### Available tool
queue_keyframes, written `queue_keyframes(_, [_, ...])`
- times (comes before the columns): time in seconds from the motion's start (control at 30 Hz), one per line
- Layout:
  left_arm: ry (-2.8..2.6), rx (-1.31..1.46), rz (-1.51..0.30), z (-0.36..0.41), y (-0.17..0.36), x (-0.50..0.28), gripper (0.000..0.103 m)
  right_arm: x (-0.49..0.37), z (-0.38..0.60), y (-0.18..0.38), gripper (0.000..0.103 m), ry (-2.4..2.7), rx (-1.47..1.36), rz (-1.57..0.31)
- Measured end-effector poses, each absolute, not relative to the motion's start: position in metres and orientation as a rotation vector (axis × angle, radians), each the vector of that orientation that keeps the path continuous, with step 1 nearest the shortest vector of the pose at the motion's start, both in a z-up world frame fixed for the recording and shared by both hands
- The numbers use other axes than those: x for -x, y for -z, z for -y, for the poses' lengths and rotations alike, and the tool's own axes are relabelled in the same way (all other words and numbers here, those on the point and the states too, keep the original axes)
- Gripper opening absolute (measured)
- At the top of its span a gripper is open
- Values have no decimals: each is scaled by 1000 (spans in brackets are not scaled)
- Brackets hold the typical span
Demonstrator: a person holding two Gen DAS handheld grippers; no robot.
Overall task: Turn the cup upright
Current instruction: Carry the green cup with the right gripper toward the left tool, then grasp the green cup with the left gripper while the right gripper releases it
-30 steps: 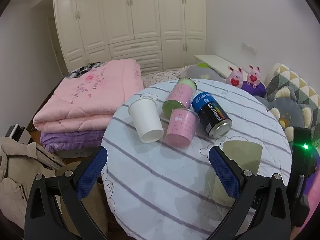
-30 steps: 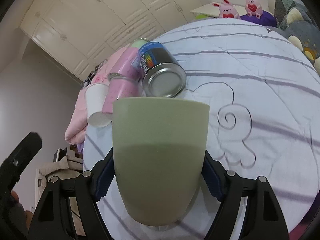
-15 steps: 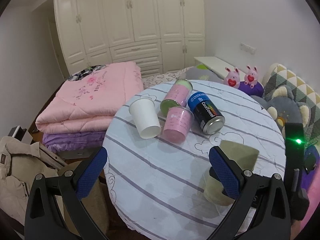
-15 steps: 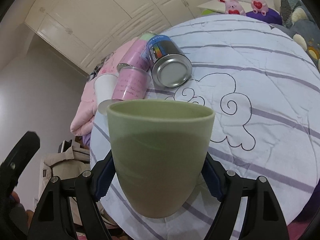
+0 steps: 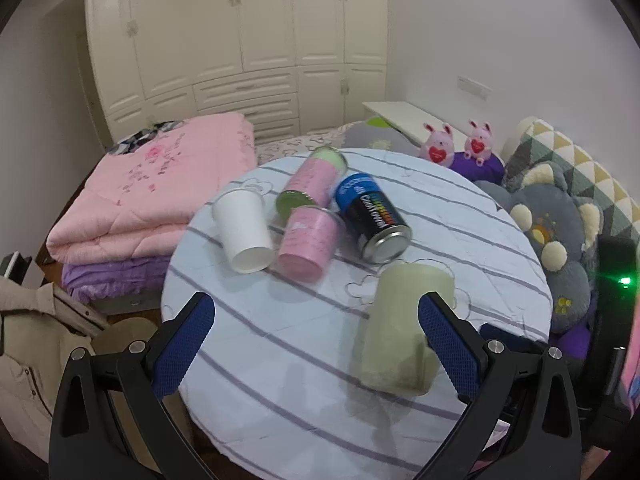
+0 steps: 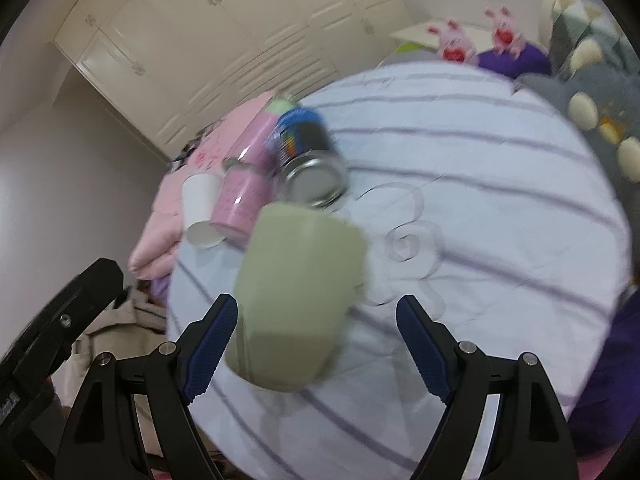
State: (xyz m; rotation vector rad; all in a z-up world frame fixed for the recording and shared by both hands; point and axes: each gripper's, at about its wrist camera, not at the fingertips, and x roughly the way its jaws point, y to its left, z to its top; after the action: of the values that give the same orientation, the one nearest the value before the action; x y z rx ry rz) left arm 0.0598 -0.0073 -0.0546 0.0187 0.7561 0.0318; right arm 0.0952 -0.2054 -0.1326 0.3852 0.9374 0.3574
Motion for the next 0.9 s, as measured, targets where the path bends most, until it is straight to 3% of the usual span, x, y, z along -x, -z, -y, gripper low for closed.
queue_keyframes(0.9, [13, -94, -953, 79, 114, -124, 103, -120, 276, 135, 83, -106, -145, -907])
